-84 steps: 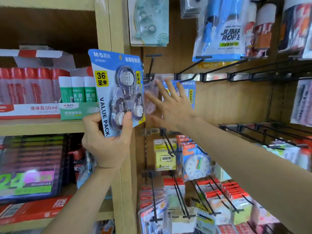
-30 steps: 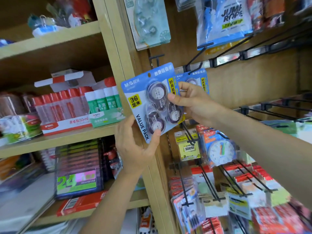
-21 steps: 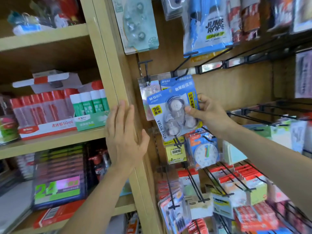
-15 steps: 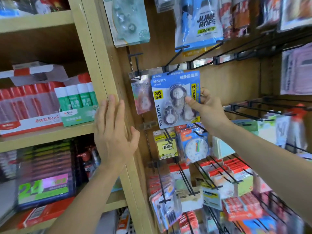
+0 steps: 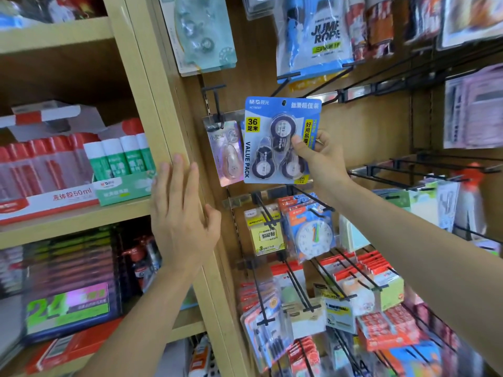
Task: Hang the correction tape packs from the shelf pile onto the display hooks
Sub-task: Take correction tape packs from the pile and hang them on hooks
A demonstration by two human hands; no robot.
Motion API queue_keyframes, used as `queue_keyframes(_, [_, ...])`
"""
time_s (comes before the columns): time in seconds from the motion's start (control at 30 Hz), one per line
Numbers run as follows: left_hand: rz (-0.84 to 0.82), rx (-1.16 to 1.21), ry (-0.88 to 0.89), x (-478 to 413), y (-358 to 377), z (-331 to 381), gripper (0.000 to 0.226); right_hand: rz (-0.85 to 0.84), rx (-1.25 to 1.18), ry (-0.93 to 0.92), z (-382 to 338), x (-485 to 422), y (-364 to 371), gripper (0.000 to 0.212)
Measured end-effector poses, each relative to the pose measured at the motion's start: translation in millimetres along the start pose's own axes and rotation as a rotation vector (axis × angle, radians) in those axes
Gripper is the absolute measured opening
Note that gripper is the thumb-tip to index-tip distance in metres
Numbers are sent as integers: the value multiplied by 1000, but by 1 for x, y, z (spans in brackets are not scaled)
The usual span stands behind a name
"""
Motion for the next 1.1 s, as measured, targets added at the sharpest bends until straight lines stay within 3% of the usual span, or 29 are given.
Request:
queue_keyframes(0.2, [3, 8, -9, 2, 1, 0, 70, 41, 55, -44, 4, -9, -6, 21])
queue_keyframes(0.4, [-3, 11, -8, 2, 0, 1, 69, 80, 337, -32, 18, -13, -2, 20])
queue_keyframes(0.53, [-4, 6, -14, 2, 0, 0, 69, 332, 736, -509, 13, 1, -1, 65])
queue_keyframes(0.63, [-2, 2, -11, 3, 0, 0, 69, 145, 1111, -834, 13, 22, 19, 77])
queue_keyframes(0.7, [-1, 4, -10, 2, 1, 1, 69, 35, 1265, -943, 22, 21, 28, 75])
queue_keyframes(0.87, [6, -2, -5, 3, 2, 0, 68, -35, 1435, -873, 35, -2, 40, 75])
queue_keyframes(1.1, [-9, -16, -2, 3, 1, -1, 69, -270, 1607, -676, 47, -44, 56, 74])
Point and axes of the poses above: each hand's wrist, its own x-axis away from the middle knuckle, its own y-axis out of the palm, z = x × y, the point moved 3 cm from there along -x, towards the middle knuckle, and after that the axes turned 11 degrees about z, right-handed, at the moved point
